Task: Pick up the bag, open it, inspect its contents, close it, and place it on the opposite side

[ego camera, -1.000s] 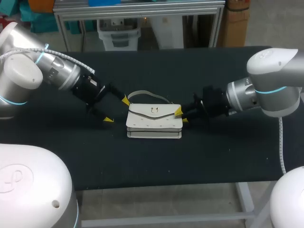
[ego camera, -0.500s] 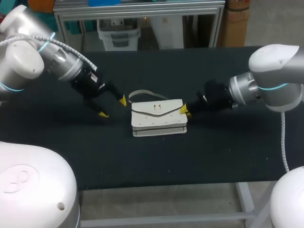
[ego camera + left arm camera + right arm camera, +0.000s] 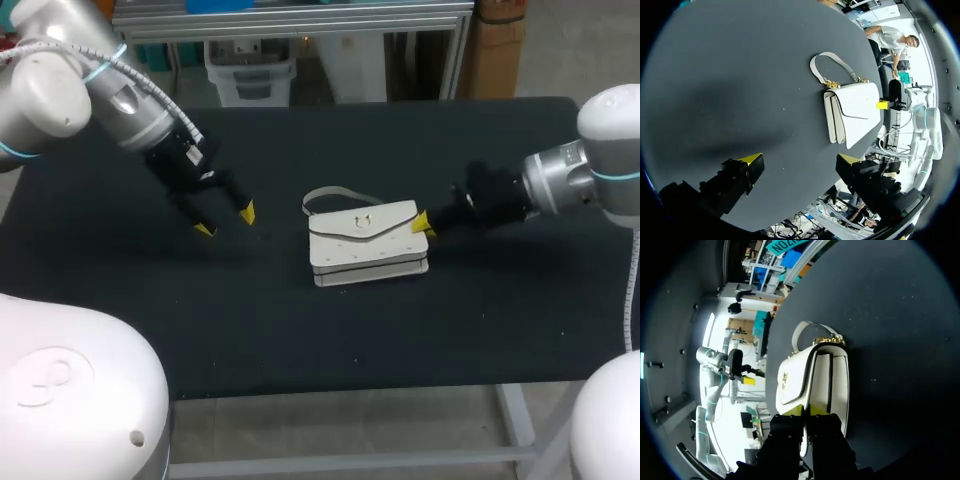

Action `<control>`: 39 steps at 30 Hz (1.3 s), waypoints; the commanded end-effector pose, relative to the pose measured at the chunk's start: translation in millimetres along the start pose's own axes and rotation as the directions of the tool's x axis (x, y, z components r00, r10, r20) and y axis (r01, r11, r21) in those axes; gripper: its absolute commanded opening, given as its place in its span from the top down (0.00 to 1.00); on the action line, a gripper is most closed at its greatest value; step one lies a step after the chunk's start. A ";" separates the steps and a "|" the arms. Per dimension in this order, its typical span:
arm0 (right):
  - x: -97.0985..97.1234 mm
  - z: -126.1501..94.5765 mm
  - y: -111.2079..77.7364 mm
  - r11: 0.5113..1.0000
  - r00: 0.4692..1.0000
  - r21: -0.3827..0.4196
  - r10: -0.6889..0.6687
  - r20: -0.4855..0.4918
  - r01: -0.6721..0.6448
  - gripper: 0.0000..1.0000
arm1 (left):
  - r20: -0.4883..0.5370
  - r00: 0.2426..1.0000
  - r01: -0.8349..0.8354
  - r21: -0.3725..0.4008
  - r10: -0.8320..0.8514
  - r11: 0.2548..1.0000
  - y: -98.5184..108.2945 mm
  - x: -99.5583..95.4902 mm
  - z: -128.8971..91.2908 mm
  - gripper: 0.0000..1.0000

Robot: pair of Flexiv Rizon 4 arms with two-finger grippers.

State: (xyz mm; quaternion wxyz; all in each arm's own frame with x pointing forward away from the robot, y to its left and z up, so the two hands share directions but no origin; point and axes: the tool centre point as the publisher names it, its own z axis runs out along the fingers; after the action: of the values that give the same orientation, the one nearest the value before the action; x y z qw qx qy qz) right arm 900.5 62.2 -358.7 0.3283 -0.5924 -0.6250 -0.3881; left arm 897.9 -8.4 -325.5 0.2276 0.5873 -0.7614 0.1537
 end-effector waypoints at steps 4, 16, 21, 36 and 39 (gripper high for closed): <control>-2.3 0.2 2.5 1.000 1.000 0.005 -0.001 -0.011 0.002 1.00 | 0.003 1.000 0.001 -0.016 -0.001 1.000 -4.6 0.6 0.3 0.00; -11.5 -12.5 15.5 1.000 1.000 -0.015 -0.019 0.000 0.019 1.00 | 0.026 0.997 -0.069 -0.001 0.069 0.998 -18.0 -19.9 -21.9 0.00; -29.9 -45.4 38.4 0.998 0.999 -0.049 -0.043 0.019 0.044 1.00 | 0.096 0.994 -0.064 0.024 0.061 0.998 -22.7 -36.5 -45.6 0.00; -107.8 -148.2 107.7 0.994 0.995 -0.062 -0.081 0.065 0.085 1.00 | 0.252 0.959 -0.123 -0.029 0.126 0.992 -43.0 -65.3 -93.4 0.00; -120.0 -165.0 121.4 0.994 0.991 -0.070 -0.079 0.106 0.086 1.00 | 0.272 0.954 -0.123 -0.042 0.130 0.992 -47.9 -69.1 -99.5 0.00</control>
State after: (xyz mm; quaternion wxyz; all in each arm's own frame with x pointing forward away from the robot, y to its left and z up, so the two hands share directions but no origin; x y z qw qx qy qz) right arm 1009.0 -124.3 -369.4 0.2266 -0.6125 -0.6437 -0.3989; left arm 967.4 86.5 -283.7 0.1091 0.5512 -0.8223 0.0901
